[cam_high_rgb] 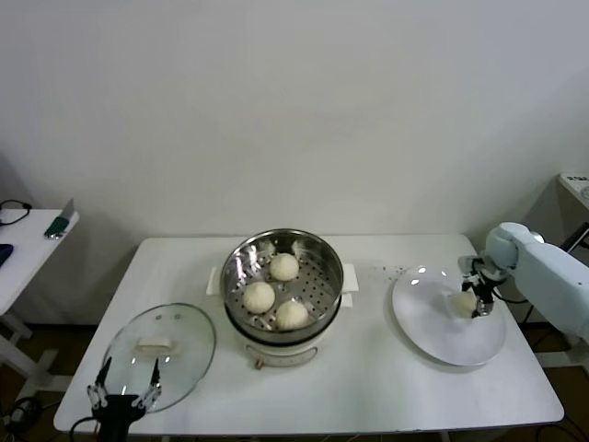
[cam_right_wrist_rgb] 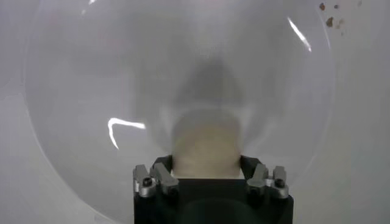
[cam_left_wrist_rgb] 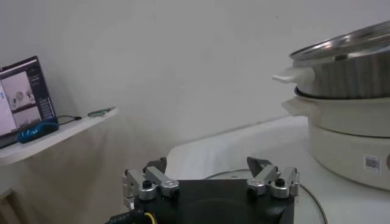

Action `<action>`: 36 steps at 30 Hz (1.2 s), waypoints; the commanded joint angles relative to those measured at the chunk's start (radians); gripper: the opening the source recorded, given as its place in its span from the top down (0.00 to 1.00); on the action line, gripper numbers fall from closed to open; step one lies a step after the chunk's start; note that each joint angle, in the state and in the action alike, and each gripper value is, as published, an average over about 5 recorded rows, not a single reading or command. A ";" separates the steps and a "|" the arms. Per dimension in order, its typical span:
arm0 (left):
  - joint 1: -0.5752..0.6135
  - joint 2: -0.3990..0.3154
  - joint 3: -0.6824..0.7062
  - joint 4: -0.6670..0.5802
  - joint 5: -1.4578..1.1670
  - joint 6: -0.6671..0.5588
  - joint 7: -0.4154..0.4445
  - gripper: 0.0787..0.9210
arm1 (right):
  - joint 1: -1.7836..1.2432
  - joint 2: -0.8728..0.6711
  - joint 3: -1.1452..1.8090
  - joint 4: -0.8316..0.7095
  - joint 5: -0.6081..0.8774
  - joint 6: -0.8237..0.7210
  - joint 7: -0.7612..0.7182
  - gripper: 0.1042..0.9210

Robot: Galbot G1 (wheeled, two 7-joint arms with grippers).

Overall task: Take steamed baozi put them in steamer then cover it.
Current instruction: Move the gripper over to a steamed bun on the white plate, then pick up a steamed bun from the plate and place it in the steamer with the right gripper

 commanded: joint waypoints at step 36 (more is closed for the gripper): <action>0.000 0.054 0.095 -0.104 -0.002 0.015 0.006 0.12 | 0.968 0.352 -0.959 0.575 1.275 -0.394 0.236 0.28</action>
